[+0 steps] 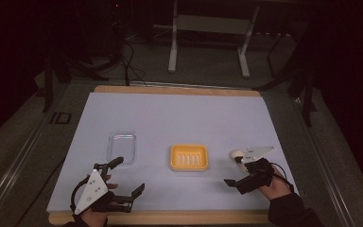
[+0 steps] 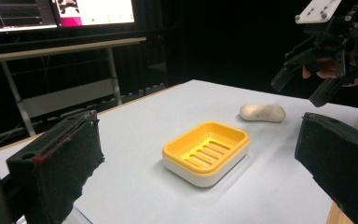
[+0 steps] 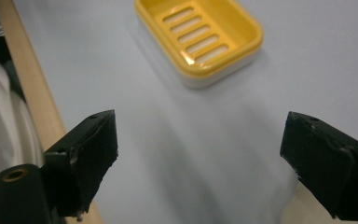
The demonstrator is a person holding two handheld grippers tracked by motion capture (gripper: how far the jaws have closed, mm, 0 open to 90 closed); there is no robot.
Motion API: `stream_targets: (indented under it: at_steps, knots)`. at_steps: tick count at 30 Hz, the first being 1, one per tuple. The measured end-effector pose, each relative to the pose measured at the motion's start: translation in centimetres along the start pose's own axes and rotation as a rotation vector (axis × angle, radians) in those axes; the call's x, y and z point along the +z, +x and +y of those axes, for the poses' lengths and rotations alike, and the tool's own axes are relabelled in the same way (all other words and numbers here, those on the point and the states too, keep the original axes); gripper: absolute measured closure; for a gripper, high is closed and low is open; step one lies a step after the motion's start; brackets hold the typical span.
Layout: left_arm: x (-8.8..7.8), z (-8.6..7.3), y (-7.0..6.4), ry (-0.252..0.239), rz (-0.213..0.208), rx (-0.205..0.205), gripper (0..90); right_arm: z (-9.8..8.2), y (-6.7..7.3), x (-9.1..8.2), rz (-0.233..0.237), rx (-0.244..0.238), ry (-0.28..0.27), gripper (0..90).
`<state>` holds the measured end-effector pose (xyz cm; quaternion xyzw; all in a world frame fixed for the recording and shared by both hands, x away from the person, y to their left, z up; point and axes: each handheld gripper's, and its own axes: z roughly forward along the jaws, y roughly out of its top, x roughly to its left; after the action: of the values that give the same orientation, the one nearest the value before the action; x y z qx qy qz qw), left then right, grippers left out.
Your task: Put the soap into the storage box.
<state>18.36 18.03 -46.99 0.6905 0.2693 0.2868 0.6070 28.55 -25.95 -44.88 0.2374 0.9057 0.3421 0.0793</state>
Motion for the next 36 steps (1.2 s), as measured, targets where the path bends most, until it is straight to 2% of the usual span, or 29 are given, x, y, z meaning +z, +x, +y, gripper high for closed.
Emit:
stream_targets:
  at_steps: [11, 13, 15, 20, 24, 28, 36]
  knots:
    - [0.0, 0.0, 0.0, 0.008, -0.006, -0.001, 0.7, 0.0, -0.5, 0.0, 0.0, 0.038, 0.135, 12.1]
    - [0.0, 0.0, 0.0, 0.01, -0.006, 0.001, 0.7, 0.0, -0.6, 0.0, 0.011, 0.038, 0.17, 12.1]
    - [0.1, 0.0, 0.0, 0.01, -0.007, 0.0, 0.7, 0.0, -0.5, 0.0, -0.002, 0.031, 0.19, 12.2]
    - [0.1, 0.0, 0.0, 0.012, -0.011, 0.002, 0.7, -0.2, -0.8, -0.1, -0.006, 0.064, 0.22, 12.7]
    - [0.1, -0.1, 0.0, 0.014, -0.012, 0.002, 0.7, -0.4, -1.0, 0.2, 0.0, 0.091, 0.271, 12.8]
    - [0.1, -0.1, 0.0, 0.015, -0.013, 0.003, 0.7, -0.7, -1.1, 0.2, 0.012, 0.096, 0.313, 12.9]
    - [0.2, -0.1, 0.0, 0.018, -0.014, 0.004, 0.7, -1.2, -1.3, 0.5, -0.002, 0.104, 0.417, 13.7]
